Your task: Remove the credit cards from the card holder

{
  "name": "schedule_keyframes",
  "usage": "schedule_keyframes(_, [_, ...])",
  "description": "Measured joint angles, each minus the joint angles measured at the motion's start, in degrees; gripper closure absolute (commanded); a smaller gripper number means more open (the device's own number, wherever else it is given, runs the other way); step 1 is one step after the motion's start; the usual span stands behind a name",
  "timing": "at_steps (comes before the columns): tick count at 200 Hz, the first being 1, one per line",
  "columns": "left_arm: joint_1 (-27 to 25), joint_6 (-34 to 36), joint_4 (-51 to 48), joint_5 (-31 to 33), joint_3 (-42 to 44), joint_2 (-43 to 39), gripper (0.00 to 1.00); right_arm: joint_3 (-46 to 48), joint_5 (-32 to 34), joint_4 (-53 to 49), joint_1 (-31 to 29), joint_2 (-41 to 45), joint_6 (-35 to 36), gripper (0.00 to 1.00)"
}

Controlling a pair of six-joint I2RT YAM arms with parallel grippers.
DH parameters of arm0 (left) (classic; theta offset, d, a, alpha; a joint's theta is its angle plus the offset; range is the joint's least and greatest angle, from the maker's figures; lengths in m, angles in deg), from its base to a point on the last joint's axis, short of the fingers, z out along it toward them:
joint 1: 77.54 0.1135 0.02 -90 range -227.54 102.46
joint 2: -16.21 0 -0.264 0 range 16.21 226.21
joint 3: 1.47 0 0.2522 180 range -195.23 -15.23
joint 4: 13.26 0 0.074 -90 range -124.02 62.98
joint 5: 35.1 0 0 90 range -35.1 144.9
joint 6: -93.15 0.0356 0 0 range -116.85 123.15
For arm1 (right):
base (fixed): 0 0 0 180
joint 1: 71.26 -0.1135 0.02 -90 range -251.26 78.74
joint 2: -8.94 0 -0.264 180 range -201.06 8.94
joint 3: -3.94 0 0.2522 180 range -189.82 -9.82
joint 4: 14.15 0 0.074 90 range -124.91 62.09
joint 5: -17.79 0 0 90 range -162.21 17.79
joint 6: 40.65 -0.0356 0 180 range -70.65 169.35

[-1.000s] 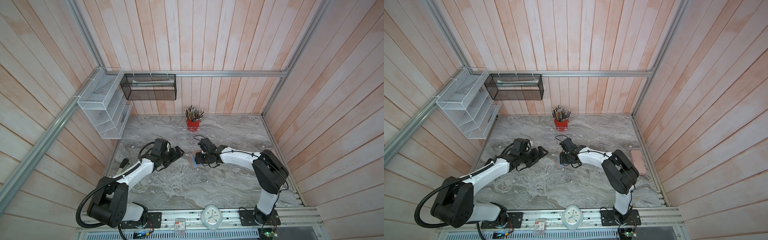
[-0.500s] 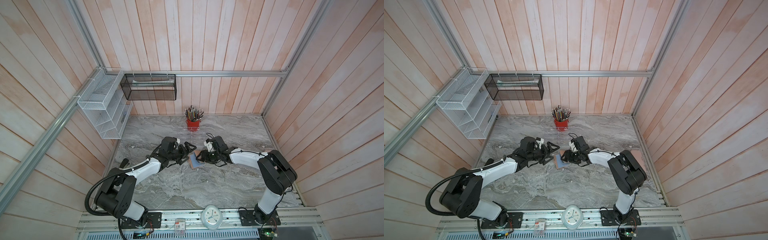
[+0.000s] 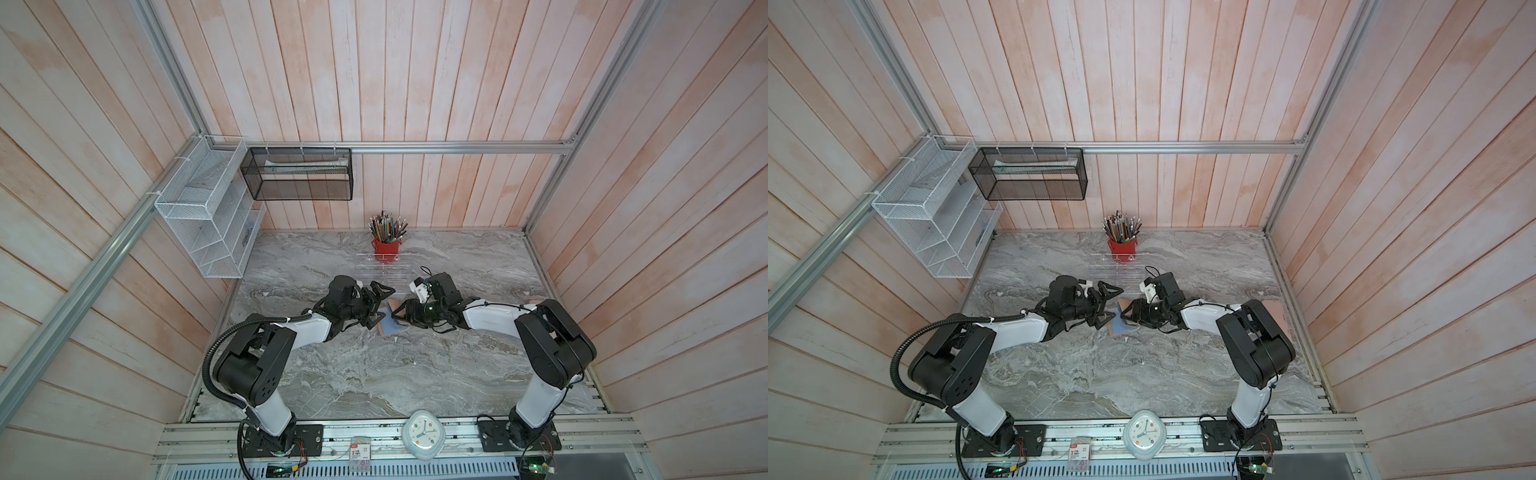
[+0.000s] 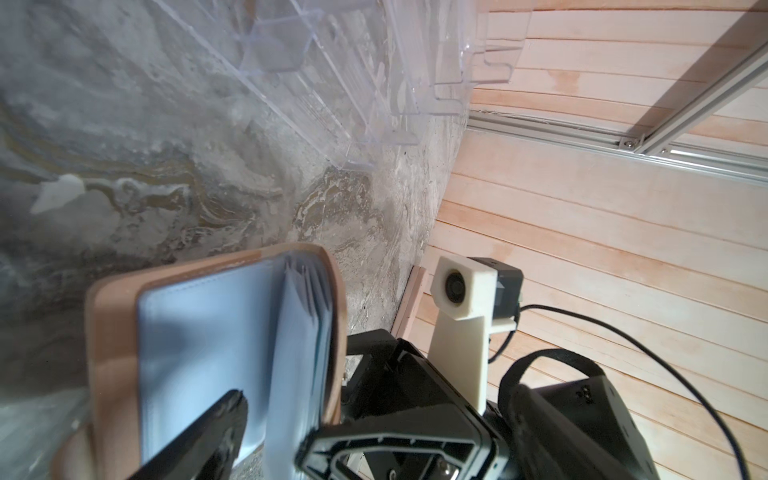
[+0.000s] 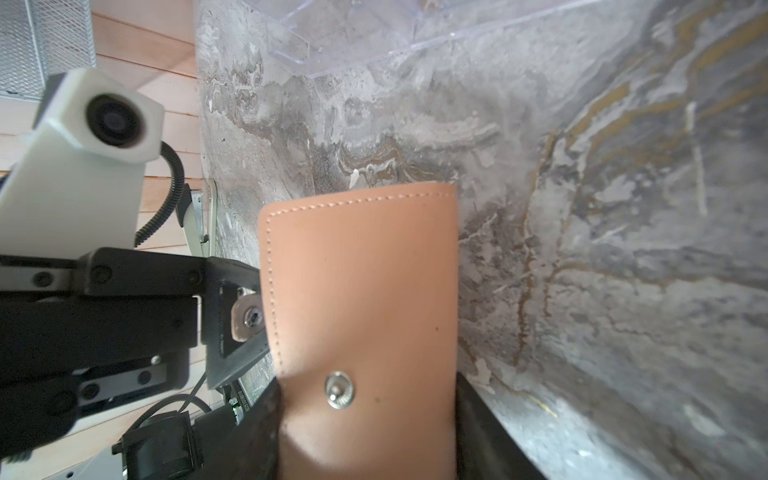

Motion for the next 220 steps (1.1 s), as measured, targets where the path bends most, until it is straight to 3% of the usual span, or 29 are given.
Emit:
schedule_keyframes(104, [0.11, -0.70, 2.29, 0.07, -0.44, 4.35, 0.00, 0.20, -2.47, 2.47, 0.00, -2.60, -0.31, 0.41])
schedule_keyframes(220, [0.35, -0.48, 2.40, 0.46, -0.48, 4.35, 0.00, 0.15, -2.43, 2.36, -0.94, -4.02, 0.33, 0.19])
